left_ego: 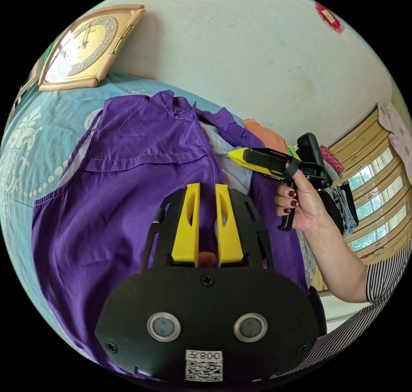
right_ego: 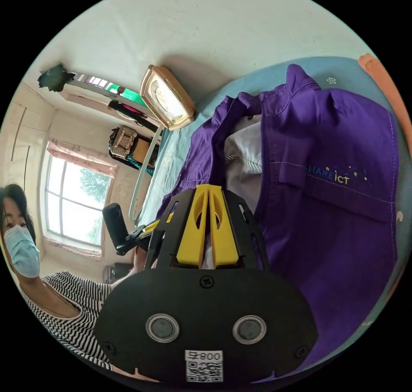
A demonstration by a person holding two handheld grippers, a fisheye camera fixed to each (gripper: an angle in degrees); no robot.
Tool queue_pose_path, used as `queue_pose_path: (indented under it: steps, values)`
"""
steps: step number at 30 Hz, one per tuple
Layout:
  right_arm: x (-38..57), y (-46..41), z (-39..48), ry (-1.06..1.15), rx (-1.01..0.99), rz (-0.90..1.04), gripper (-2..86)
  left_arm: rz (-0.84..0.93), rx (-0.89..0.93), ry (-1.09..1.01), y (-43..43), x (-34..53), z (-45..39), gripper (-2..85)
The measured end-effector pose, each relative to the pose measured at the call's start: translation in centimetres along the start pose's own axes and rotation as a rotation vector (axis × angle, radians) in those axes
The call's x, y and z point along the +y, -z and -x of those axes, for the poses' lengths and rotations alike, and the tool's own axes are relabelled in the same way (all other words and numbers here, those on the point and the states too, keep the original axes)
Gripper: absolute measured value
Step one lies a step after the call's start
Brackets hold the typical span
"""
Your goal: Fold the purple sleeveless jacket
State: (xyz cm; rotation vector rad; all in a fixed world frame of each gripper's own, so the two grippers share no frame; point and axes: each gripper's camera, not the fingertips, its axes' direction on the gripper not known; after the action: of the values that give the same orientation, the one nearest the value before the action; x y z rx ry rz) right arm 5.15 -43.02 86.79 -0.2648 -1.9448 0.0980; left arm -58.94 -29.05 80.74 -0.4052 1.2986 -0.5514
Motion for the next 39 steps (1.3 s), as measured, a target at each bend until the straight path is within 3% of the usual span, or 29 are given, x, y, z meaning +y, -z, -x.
queue_pose_path:
  steps: [4, 8, 12, 18, 22, 25, 33, 39]
  values:
    - [1.2, -4.3, 0.8, 0.008, 0.104, 0.159, 1.3, -0.014, 0.071, 0.047, -0.1, -0.2, 1.1, 4.7]
    - [1.3, -7.3, 0.8, -0.033, -0.045, 0.191, 0.4, -0.029, 0.074, 0.08, 0.0, -0.6, 1.6, 1.9]
    - [1.2, -7.3, 0.3, -0.048, -0.059, 0.244, 0.2, 0.028, 0.119, 0.064, -1.3, -0.9, 1.6, 0.8]
    - [2.1, -2.4, 5.2, 0.1, 0.237, 0.06, 0.1, 0.14, 0.004, 0.011, -4.4, -0.8, 0.4, 0.2]
    - [-0.8, -8.0, 9.3, 0.263, 0.377, 0.143, 0.1, 0.134, 0.004, 0.0, -4.6, -0.6, 0.4, 0.2]
    - [-3.4, -13.2, 8.4, 0.255, 0.556, 0.214, 0.0, 0.121, -0.022, -0.018, -4.6, -0.5, 0.4, 0.2]
    - [-2.5, -14.0, 6.9, 0.09, 0.391, 0.157, 0.0, 0.068, -0.034, -0.031, -0.3, 3.5, 0.1, 0.6]
    - [2.7, -11.3, 12.4, 0.216, 0.334, 0.07, 0.1, 0.054, -0.133, 0.089, 7.7, 13.0, 2.1, 1.6]
